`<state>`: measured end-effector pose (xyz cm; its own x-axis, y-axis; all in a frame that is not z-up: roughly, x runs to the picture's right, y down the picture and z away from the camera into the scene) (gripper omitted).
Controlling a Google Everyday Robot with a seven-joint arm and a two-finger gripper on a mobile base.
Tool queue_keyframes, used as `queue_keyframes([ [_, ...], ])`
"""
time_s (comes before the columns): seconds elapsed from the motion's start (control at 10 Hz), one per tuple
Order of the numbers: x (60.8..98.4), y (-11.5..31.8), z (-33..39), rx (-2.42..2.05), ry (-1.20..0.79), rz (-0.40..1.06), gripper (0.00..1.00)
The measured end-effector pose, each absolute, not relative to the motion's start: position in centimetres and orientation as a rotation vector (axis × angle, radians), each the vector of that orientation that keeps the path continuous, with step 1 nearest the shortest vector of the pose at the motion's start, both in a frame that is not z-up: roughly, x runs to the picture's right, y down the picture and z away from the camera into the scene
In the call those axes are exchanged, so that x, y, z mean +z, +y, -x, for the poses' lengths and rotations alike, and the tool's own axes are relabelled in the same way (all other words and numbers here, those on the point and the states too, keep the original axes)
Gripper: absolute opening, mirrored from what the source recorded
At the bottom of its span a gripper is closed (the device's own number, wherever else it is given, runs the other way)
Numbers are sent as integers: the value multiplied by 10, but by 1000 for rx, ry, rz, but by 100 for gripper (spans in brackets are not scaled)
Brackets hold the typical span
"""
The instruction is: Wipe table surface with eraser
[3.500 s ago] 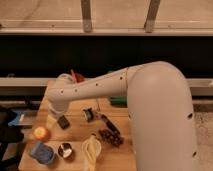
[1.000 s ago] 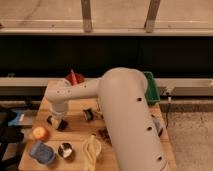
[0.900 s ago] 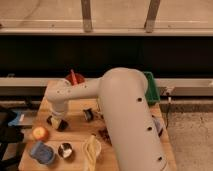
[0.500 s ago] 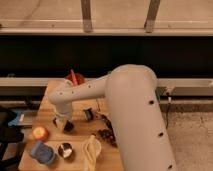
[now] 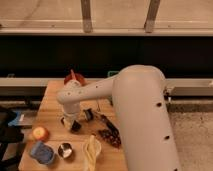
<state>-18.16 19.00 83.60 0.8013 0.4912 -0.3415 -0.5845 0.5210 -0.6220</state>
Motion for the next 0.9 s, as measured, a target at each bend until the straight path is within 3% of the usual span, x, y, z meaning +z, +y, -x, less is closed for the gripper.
queue_keyframes([
  [0.4, 860, 164, 236, 591, 71, 773, 0],
  [0.9, 832, 104, 283, 516, -90, 689, 0],
])
